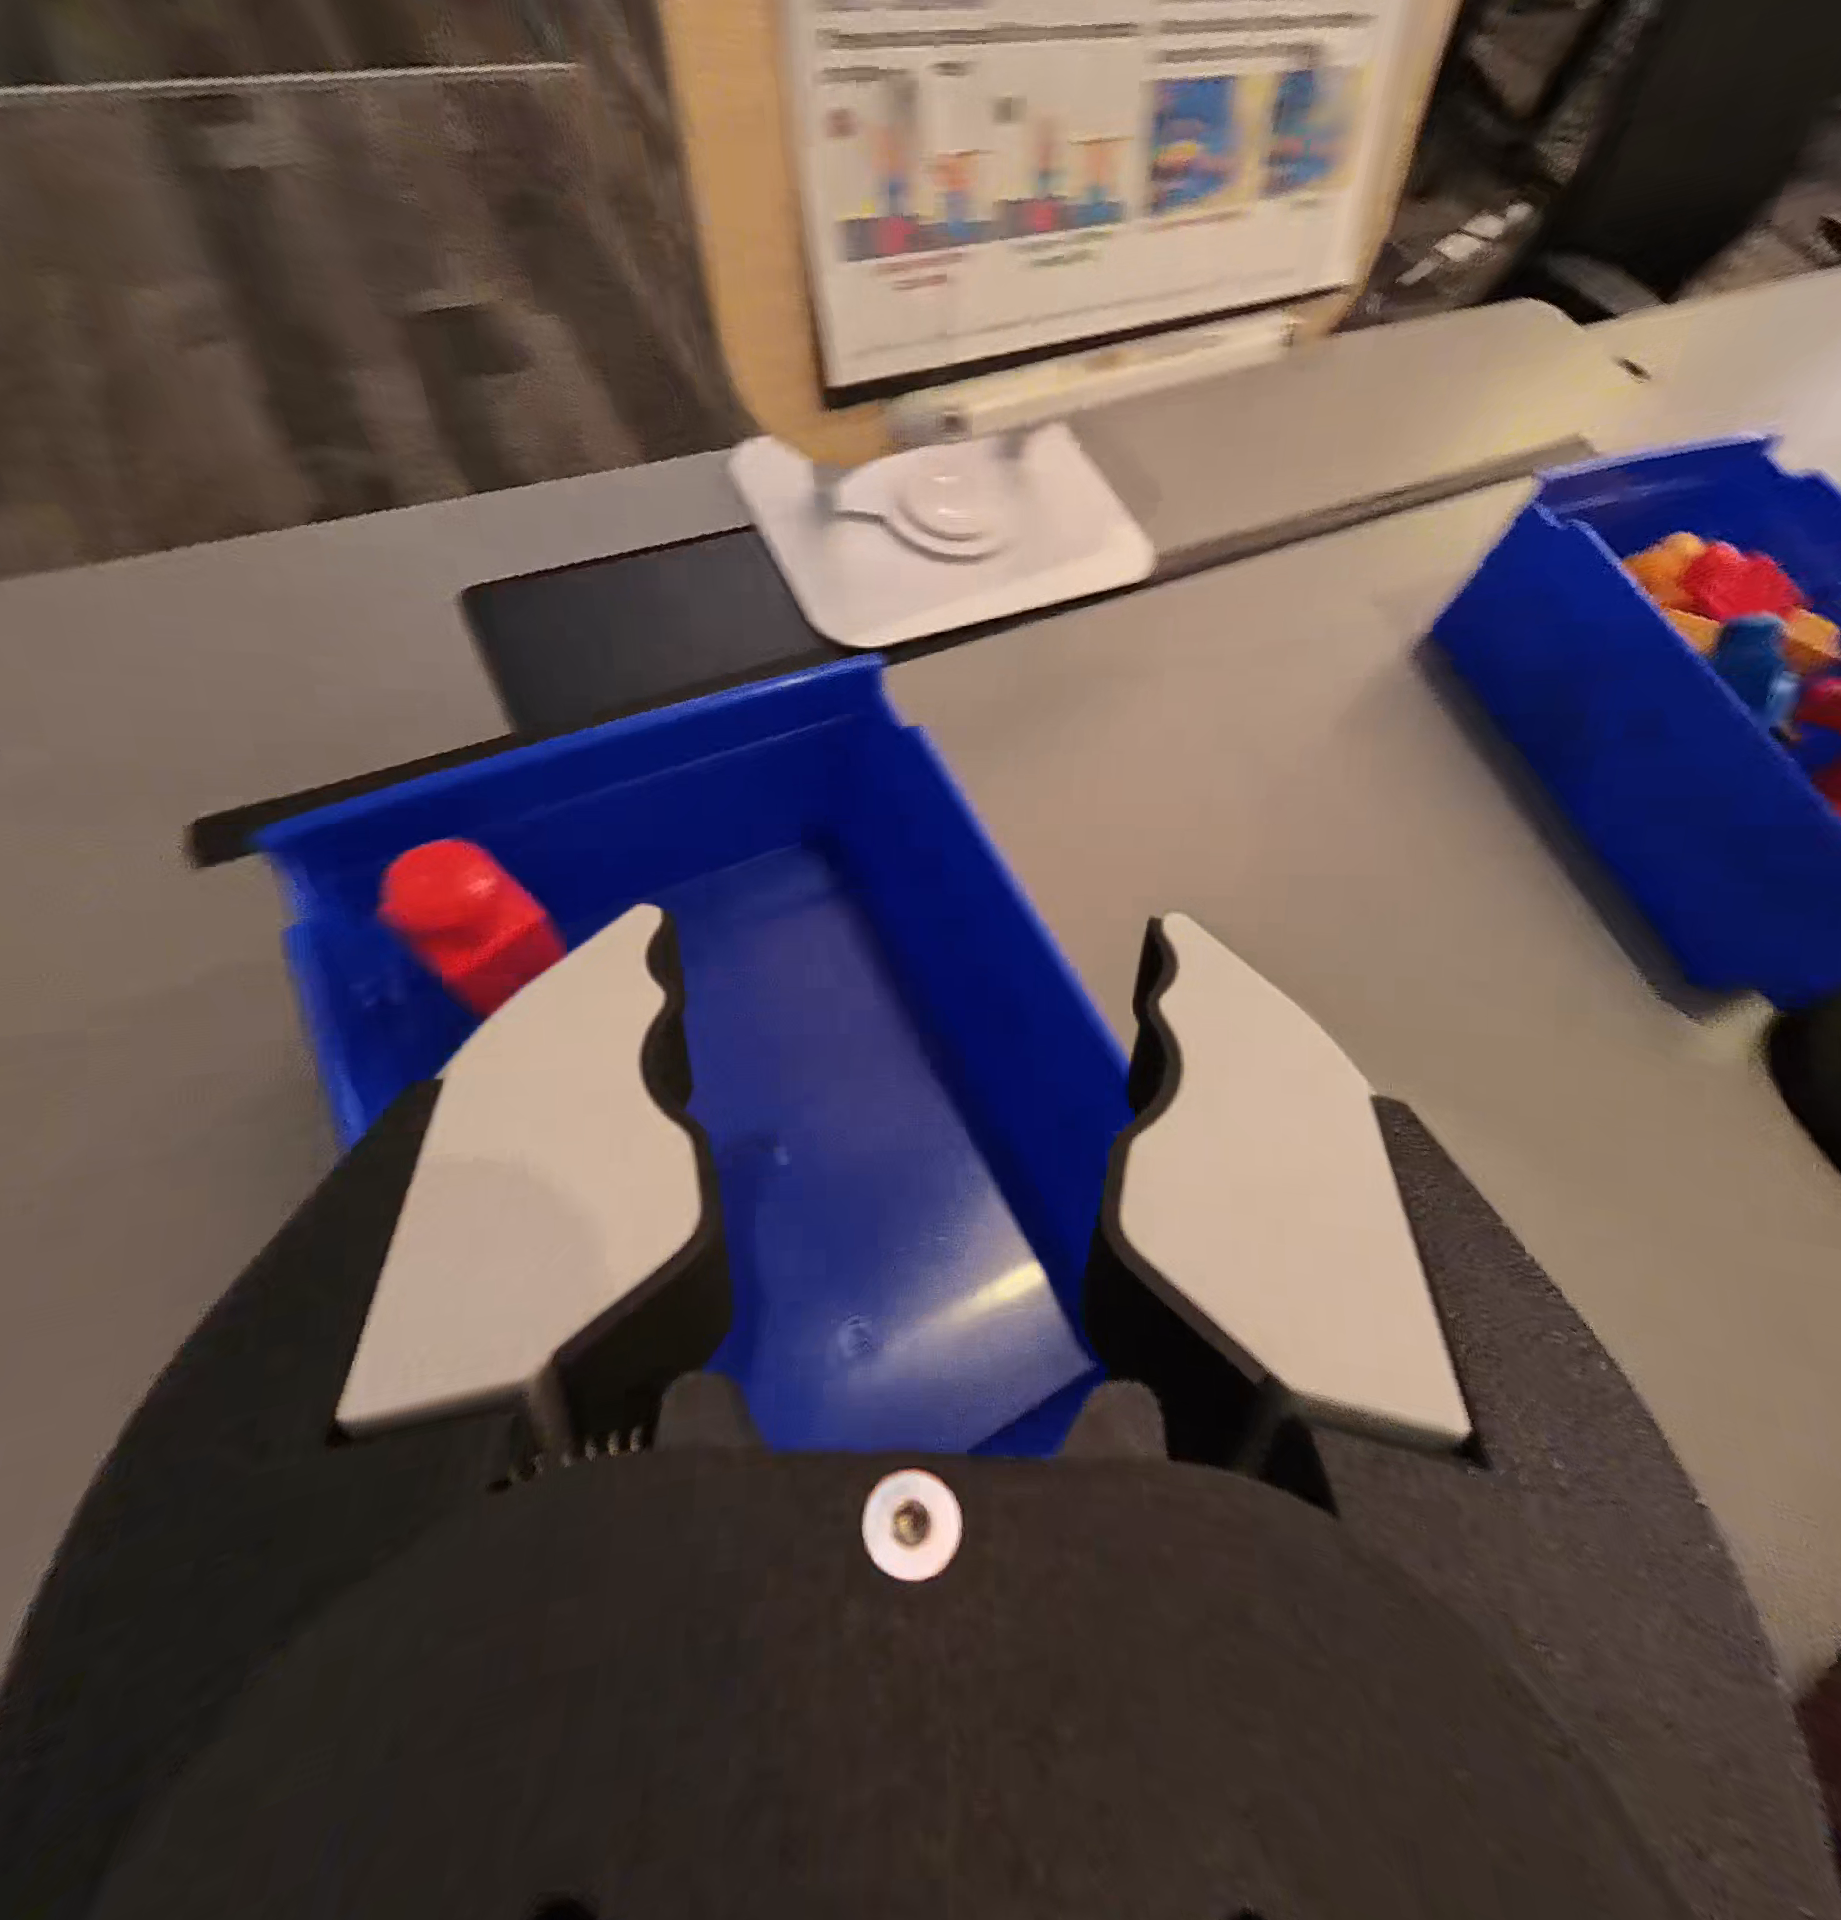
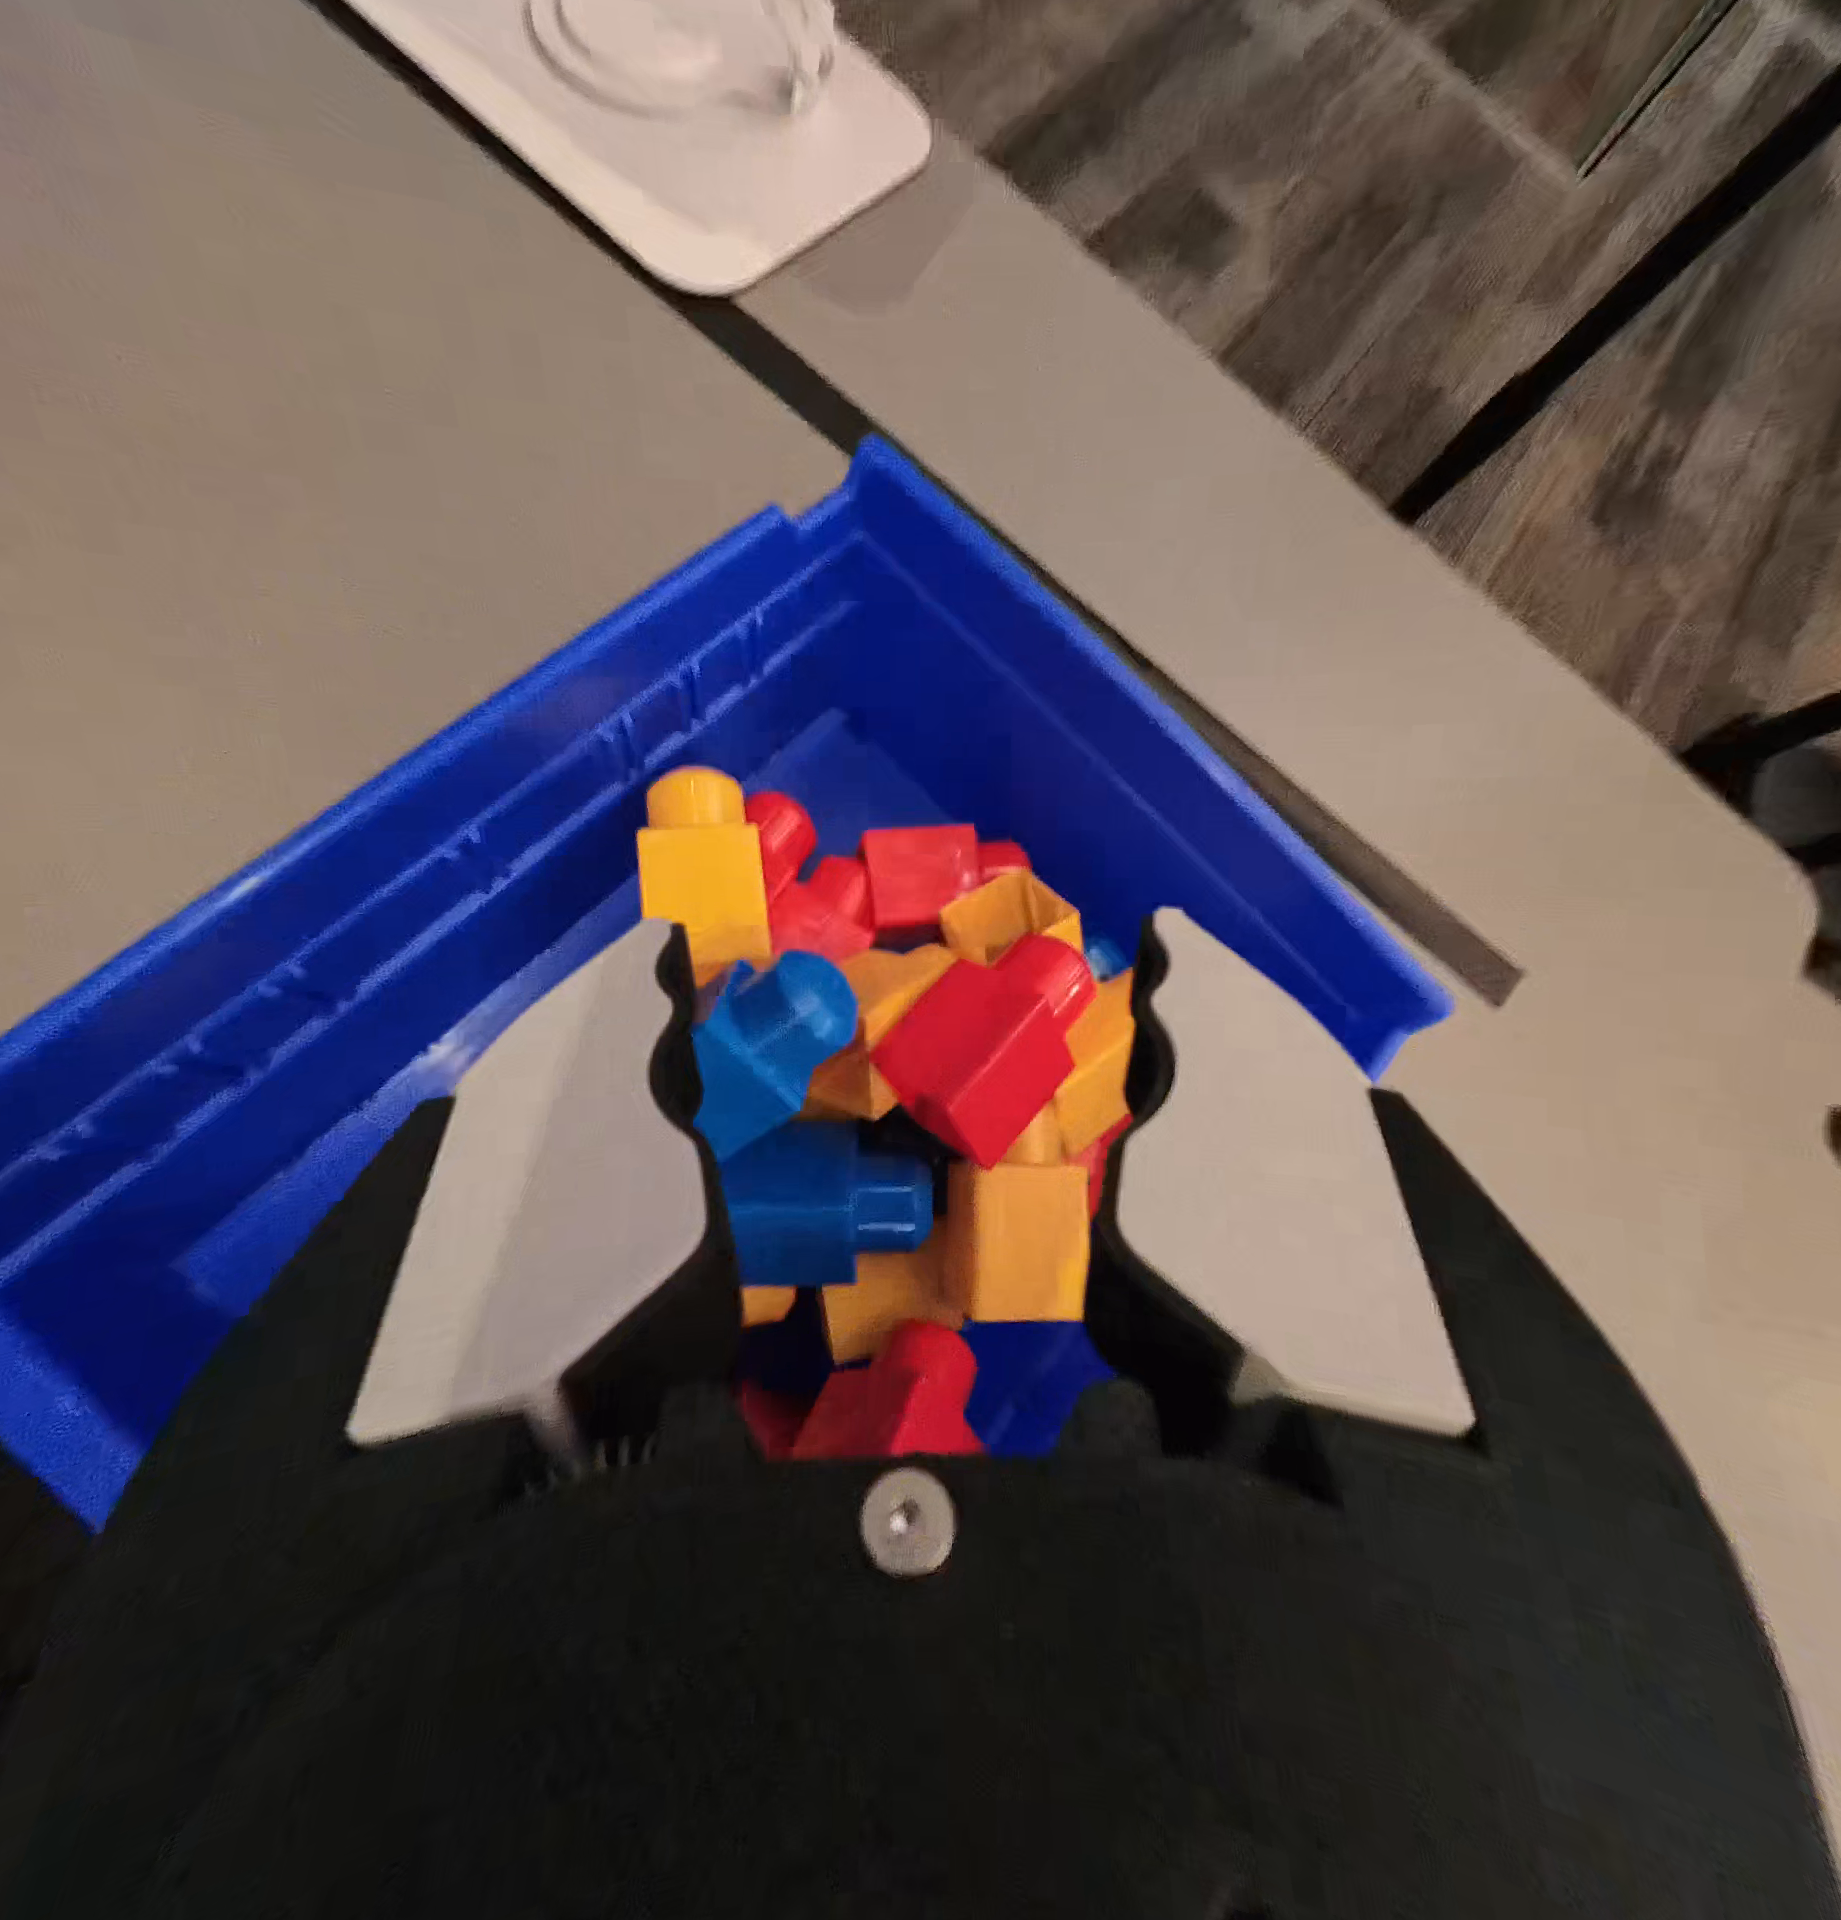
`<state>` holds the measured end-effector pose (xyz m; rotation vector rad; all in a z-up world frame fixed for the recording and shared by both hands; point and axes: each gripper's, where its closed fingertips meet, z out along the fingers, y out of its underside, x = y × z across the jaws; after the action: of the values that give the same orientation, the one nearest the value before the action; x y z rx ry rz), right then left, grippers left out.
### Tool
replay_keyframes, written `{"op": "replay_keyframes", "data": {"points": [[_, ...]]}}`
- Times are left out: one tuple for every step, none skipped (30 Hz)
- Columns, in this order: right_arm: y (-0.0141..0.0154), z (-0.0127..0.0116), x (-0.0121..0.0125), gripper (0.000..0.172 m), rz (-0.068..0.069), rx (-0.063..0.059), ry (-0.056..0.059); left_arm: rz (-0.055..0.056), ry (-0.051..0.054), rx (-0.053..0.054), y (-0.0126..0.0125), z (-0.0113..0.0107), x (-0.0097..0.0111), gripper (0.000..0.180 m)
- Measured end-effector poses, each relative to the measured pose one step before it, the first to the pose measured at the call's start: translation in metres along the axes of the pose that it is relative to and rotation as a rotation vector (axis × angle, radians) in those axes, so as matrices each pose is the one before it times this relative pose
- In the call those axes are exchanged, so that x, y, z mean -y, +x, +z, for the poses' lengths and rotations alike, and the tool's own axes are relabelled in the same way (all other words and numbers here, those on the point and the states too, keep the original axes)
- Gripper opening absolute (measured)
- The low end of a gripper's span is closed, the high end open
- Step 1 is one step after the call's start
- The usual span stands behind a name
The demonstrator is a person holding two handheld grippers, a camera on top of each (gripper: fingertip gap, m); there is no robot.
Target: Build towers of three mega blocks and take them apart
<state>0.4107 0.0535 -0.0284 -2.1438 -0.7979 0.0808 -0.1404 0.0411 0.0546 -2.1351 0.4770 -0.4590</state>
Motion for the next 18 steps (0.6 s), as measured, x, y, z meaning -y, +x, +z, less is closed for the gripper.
{"op": "replay_keyframes", "data": {"points": [[0.00102,-0.00533,0.01110,0.082,-0.0130,-0.0193,0.0531,-0.0195,0.0049,0.0165,-0.01016,-0.00071,-0.00250,0.083],[-0.00169,-0.00492,0.01021,0.082,-0.0089,-0.0056,0.0423,-0.0151,0.0001,0.0016,-0.00707,0.00129,-0.00273,0.082],[-0.00255,-0.00288,0.00778,0.082,-0.0097,0.0029,0.0330,-0.0127,-0.0105,0.0030,-0.00593,0.00284,-0.00397,0.081],[-0.00247,-0.00133,0.00635,0.082,-0.0139,0.0011,0.0240,-0.0035,-0.0206,0.0140,-0.00624,0.00419,-0.00464,0.080],[-0.00195,-0.00018,0.00483,0.082,-0.0155,-0.0035,0.0160,0.0067,-0.0245,0.0235,-0.00662,0.00533,-0.00460,0.080],[-0.00148,0.00107,0.00289,0.079,-0.0138,-0.0029,0.0060,0.0033,-0.0291,0.0306,-0.00709,0.00665,-0.00497,0.080],[-0.00190,0.00202,0.00096,0.079,-0.0106,0.0018,-0.0008,-0.0039,-0.0347,0.0315,-0.00674,0.00730,-0.00526,0.082],[-0.00182,0.00188,0.00022,0.079,-0.0088,0.0031,-0.0042,-0.0216,-0.0330,0.0240,-0.00557,0.00788,-0.00476,0.082],[-0.00130,0.00178,-0.00014,0.079,-0.0091,0.0009,-0.0072,-0.0421,-0.0222,0.0229,-0.00615,0.00848,-0.00315,0.082],[-0.00118,0.00183,-0.00058,0.079,-0.0073,0.0018,-0.0104,-0.0622,-0.0104,0.0243,-0.00684,0.00880,-0.00084,0.083],[-0.00154,0.00230,-0.00099,0.079,-0.0058,0.0073,-0.0114,-0.0619,0.0028,0.0146,-0.00540,0.00899,0.00125,0.080],[-0.00111,0.00186,-0.00099,0.079,-0.0048,0.0015,-0.0093,-0.0484,0.0106,0.0116,-0.00427,0.00907,0.00197,0.077],[0.00017,0.00158,-0.00056,0.079,-0.0019,-0.0024,-0.0082,-0.0323,0.0005,0.0208,-0.00443,0.00855,0.00016,0.075],[-0.00076,0.00113,-0.00012,0.079,0.0006,0.0014,-0.0067,-0.0118,-0.0053,0.0399,-0.00653,0.00767,-0.00075,0.075],[-0.00100,0.00054,0.00116,0.079,-0.0018,0.0065,-0.0002,0.0050,-0.0030,0.0465,-0.00660,0.00705,-0.00067,0.079],[-0.00299,-0.00064,0.00071,0.079,-0.0032,0.0036,0.0008,0.0060,0.0005,0.0540,-0.00754,0.00691,0.00010,0.088],[-0.00079,0.00120,0.00046,0.079,-0.0027,0.0040,0.0005,0.0026,0.0036,0.0385,-0.00563,0.00672,0.00079,0.089],[-0.00069,0.00066,0.00047,0.079,-0.0024,0.0016,-0.0020,0.0014,0.0116,-0.0055,0.00032,0.00726,0.00152,0.083]]}}
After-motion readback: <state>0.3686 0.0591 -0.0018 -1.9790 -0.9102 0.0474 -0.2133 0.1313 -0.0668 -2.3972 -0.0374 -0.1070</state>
